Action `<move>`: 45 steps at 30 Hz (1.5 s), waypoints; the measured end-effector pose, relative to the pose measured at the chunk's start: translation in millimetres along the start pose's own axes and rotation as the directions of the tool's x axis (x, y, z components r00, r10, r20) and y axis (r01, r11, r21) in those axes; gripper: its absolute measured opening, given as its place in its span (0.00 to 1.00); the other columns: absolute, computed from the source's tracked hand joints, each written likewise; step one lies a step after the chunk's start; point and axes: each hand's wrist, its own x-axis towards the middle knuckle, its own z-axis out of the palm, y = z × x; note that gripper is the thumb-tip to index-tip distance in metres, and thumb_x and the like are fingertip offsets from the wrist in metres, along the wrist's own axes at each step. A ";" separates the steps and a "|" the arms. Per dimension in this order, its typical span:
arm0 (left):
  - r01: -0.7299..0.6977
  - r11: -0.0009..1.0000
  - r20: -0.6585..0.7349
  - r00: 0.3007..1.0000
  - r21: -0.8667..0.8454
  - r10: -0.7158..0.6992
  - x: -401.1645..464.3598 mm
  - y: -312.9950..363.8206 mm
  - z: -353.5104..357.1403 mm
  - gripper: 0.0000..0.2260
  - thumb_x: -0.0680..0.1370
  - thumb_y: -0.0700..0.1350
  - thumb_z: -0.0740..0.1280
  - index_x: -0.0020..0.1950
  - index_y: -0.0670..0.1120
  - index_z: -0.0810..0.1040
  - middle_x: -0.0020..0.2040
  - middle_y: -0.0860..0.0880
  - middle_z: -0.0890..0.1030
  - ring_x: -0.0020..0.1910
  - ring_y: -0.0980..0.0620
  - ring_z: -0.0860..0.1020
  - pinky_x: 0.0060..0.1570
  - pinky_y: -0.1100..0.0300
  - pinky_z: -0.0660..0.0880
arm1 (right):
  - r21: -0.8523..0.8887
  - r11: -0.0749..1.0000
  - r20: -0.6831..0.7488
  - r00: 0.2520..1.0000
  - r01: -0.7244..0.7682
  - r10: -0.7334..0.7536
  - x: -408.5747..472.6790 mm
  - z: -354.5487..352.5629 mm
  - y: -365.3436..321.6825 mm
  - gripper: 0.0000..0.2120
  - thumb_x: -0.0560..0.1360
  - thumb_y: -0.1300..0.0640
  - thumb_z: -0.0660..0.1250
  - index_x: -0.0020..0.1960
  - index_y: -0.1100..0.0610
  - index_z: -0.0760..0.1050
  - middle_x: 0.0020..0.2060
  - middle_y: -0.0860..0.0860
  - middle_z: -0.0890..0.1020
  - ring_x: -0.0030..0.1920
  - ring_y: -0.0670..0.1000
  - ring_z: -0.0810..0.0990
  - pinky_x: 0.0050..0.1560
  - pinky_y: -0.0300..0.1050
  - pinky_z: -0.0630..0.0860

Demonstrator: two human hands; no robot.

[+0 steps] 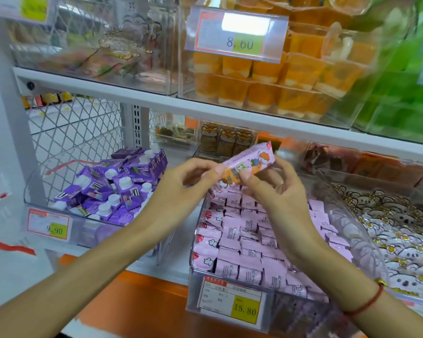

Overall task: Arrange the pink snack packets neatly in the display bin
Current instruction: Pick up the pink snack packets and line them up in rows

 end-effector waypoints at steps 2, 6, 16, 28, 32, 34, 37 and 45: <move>-0.040 0.996 0.003 0.999 0.081 0.040 1.5 -2.4 -6.0 0.16 0.66 0.62 0.66 0.50 0.57 0.81 0.46 0.61 0.83 0.46 0.66 0.80 0.51 0.64 0.78 | 0.036 0.999 -0.029 1.000 0.004 -0.003 8.5 -2.5 1.9 0.26 0.68 0.55 0.73 0.63 0.56 0.69 0.46 0.50 0.84 0.49 0.50 0.83 0.48 0.39 0.79; 0.061 0.970 0.017 0.998 0.237 -0.066 0.1 -12.1 -17.9 0.26 0.64 0.65 0.64 0.59 0.56 0.77 0.55 0.61 0.80 0.50 0.65 0.78 0.57 0.56 0.76 | -0.156 0.985 -0.269 0.963 -0.071 0.027 52.1 -16.2 21.0 0.23 0.72 0.62 0.71 0.64 0.59 0.66 0.50 0.51 0.81 0.53 0.50 0.81 0.53 0.42 0.77; 0.161 0.914 0.141 0.964 0.372 -0.227 -14.5 -22.2 -14.8 0.08 0.75 0.57 0.66 0.53 0.61 0.75 0.52 0.62 0.78 0.45 0.60 0.81 0.54 0.54 0.77 | -0.794 0.606 0.036 0.999 0.048 -0.032 120.8 3.1 66.2 0.21 0.75 0.63 0.67 0.63 0.53 0.63 0.47 0.51 0.76 0.45 0.52 0.77 0.40 0.42 0.74; 0.139 0.920 0.164 0.964 0.366 -0.211 -17.8 -20.5 -13.8 0.05 0.75 0.57 0.65 0.51 0.65 0.74 0.54 0.62 0.79 0.43 0.65 0.80 0.49 0.65 0.76 | -0.914 0.313 0.365 0.862 0.259 0.353 130.7 -10.5 62.5 0.16 0.79 0.58 0.57 0.66 0.53 0.72 0.50 0.50 0.76 0.47 0.49 0.74 0.45 0.42 0.72; 0.137 0.915 0.116 0.974 0.379 -0.194 -24.1 -21.8 -10.3 0.10 0.77 0.55 0.65 0.58 0.60 0.76 0.51 0.66 0.79 0.42 0.68 0.79 0.44 0.72 0.72 | -0.925 0.311 0.287 0.939 0.220 0.189 125.3 -6.5 72.2 0.10 0.77 0.54 0.64 0.58 0.53 0.73 0.52 0.52 0.79 0.48 0.52 0.77 0.50 0.49 0.76; 0.134 0.910 0.107 0.976 0.393 -0.190 -25.8 -22.4 -9.8 0.12 0.76 0.56 0.64 0.59 0.59 0.77 0.53 0.65 0.79 0.43 0.68 0.79 0.46 0.73 0.71 | -0.921 0.332 0.264 0.954 0.205 0.144 125.7 -2.7 78.2 0.08 0.78 0.54 0.63 0.57 0.54 0.73 0.50 0.54 0.79 0.46 0.53 0.76 0.49 0.50 0.77; 0.130 0.903 0.097 0.978 0.410 -0.185 -27.3 -23.5 -9.8 0.12 0.77 0.57 0.63 0.59 0.61 0.76 0.55 0.64 0.79 0.45 0.68 0.78 0.49 0.72 0.71 | -0.891 0.419 0.232 0.969 0.174 0.090 132.4 -3.8 79.1 0.08 0.78 0.54 0.64 0.55 0.55 0.74 0.49 0.52 0.80 0.46 0.52 0.78 0.47 0.48 0.77; 0.140 0.898 0.096 0.976 0.417 -0.196 -23.8 -24.4 -9.4 0.14 0.77 0.55 0.63 0.61 0.54 0.77 0.57 0.60 0.79 0.48 0.60 0.80 0.57 0.57 0.74 | -0.886 0.433 0.273 0.942 0.166 0.197 135.2 -8.2 77.5 0.07 0.78 0.53 0.64 0.54 0.50 0.78 0.38 0.51 0.83 0.34 0.50 0.81 0.30 0.38 0.75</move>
